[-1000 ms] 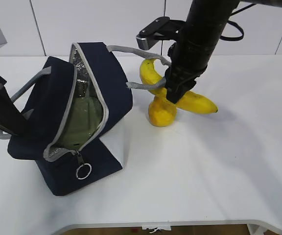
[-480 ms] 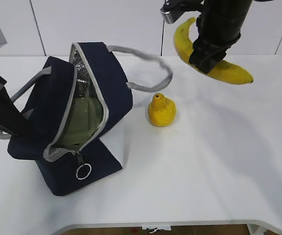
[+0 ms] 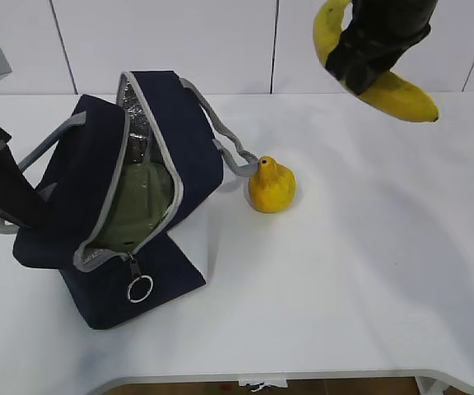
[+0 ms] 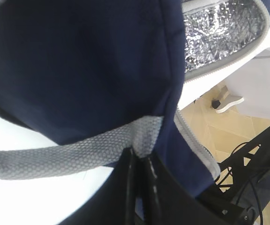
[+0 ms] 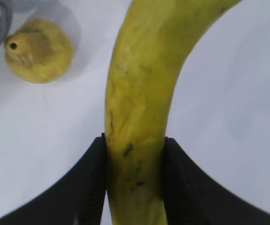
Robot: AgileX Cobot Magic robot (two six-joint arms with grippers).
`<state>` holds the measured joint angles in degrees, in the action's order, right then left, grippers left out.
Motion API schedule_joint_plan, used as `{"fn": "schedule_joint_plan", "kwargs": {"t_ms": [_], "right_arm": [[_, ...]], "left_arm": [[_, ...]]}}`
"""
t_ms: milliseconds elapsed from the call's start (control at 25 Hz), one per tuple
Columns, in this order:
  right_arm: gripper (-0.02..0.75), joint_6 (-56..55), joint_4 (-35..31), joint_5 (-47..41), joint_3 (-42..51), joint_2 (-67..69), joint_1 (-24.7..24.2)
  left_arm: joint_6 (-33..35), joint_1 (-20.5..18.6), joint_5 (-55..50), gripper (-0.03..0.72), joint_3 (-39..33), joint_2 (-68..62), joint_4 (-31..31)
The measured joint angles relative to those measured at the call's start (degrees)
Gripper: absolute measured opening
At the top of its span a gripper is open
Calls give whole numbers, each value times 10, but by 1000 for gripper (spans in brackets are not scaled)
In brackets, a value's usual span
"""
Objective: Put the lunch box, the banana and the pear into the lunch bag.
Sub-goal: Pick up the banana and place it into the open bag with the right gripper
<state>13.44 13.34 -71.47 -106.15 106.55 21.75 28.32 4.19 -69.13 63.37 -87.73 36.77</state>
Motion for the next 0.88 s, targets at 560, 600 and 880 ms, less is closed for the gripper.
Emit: {"fn": "schedule_joint_plan", "kwargs": {"t_ms": [560,600,880], "right_arm": [[267,-5,-402,19,-35,1,0],[267,-5,-435,29,-35,4,0],[267,46,-626,75,-37,54,0]], "left_arm": [[0,0,0,-6,0,0,43],[0,0,0,-6,0,0,48],[0,0,0,-6,0,0,93]]}}
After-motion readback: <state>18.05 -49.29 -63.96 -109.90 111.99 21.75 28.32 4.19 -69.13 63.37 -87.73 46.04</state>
